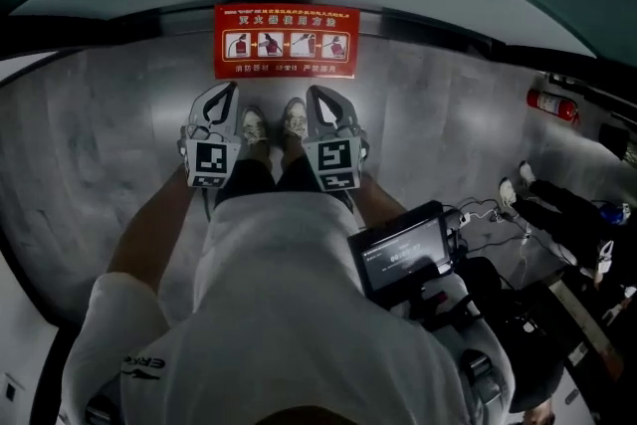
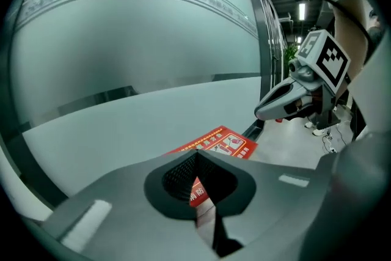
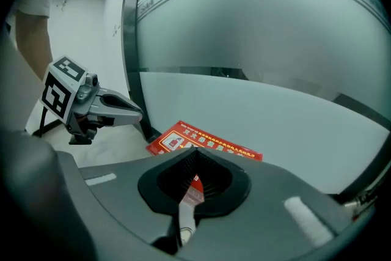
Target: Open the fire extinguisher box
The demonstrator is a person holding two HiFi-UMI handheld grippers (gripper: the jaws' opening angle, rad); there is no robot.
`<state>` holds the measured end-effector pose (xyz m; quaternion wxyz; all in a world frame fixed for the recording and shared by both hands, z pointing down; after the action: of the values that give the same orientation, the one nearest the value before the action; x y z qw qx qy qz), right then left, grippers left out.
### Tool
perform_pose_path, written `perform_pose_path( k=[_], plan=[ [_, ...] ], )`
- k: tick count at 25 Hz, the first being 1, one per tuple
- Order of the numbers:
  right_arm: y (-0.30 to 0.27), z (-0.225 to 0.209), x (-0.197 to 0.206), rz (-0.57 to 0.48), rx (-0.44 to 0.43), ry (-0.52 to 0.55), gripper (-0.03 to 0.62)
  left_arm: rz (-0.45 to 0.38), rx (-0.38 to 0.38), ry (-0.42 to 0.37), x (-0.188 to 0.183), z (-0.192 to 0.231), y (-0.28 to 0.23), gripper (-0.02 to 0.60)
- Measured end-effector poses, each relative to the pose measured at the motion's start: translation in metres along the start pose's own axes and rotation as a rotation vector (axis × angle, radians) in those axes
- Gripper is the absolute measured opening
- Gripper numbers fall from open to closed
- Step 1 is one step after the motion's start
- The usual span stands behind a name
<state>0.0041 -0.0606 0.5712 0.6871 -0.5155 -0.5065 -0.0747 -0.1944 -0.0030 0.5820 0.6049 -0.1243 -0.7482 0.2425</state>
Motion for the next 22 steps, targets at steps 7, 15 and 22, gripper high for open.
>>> perform_pose_path(
  k=[7,15,22],
  plan=[
    [-0.05,-0.004,0.052,0.089,-0.039,0.098,0.012,0.097,0.019,-0.084,0.055,-0.025,-0.045,0.003],
    [-0.081,0.002,0.1,0.168,-0.065,0.172,0.012,0.125,0.038,-0.218,0.103,-0.045,-0.066,0.002],
    [-0.097,0.004,0.118,0.203,-0.044,0.375,0.13,0.116,0.003,-0.511,0.113,-0.053,-0.074,0.008]
  ],
)
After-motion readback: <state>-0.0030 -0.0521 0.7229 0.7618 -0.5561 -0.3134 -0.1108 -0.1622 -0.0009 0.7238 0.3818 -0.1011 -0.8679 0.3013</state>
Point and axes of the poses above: the fingertips, and each gripper's own axes: y backward along the fingers, z to its left, x out of its underside, the point moved 8 cm from there along y, backward along the fingers, and after that the axes turned 4 degrees about -x, right-handed, at the moved point
